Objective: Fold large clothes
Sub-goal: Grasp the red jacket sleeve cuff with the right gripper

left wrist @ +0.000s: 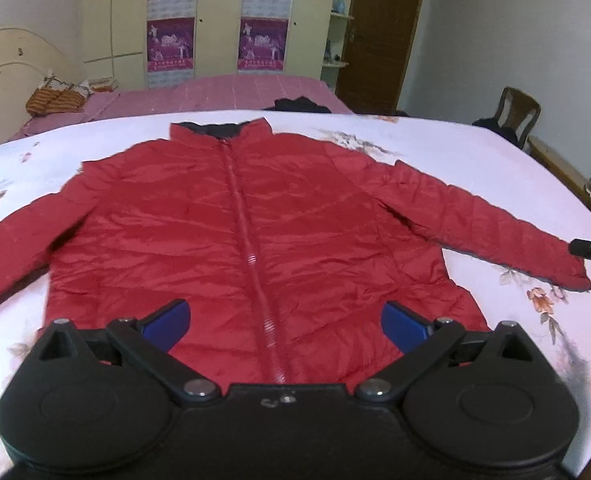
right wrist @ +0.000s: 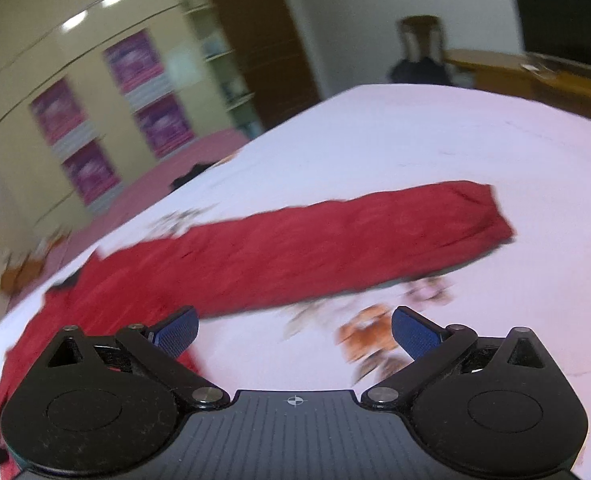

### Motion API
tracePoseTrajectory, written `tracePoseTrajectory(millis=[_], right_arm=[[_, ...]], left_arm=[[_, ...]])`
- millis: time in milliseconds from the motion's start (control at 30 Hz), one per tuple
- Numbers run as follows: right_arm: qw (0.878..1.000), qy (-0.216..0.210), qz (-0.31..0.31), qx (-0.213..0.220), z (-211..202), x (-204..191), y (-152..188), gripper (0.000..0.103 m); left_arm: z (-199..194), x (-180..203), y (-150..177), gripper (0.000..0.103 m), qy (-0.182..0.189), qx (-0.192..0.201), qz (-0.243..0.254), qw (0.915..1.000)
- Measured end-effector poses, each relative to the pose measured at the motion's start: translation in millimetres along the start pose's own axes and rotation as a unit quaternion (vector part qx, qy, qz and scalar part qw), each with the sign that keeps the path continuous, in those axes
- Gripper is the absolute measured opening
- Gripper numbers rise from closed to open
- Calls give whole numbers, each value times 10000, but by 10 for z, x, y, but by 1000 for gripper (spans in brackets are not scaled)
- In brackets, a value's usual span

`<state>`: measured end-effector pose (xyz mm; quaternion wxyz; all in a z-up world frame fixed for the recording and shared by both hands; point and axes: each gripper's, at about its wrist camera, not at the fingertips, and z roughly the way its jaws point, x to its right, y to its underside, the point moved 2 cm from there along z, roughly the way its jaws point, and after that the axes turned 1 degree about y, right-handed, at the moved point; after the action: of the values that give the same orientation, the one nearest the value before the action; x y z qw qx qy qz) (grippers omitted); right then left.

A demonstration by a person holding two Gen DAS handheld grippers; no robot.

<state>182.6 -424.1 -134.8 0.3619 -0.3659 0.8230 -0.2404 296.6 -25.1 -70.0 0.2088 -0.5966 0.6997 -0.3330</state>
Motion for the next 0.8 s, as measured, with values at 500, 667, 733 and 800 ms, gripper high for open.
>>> tracePoseTrajectory(millis=[500, 667, 733, 800], right_arm=[[9796, 330, 1963, -289, 618, 1288, -436, 56], [9809, 415, 1900, -96, 635, 1318, -566, 38], [9843, 546, 1680, -24, 621, 1301, -572, 25], [9880, 545, 1442, 87, 627, 1237, -642, 20]], left_arm=[[722, 390, -327, 102, -321, -440, 118, 9984], [831, 241, -422, 101, -697, -513, -59, 9962], [855, 176, -458, 101, -826, -526, -97, 9951], [843, 109, -477, 101, -927, -484, -187, 9943]])
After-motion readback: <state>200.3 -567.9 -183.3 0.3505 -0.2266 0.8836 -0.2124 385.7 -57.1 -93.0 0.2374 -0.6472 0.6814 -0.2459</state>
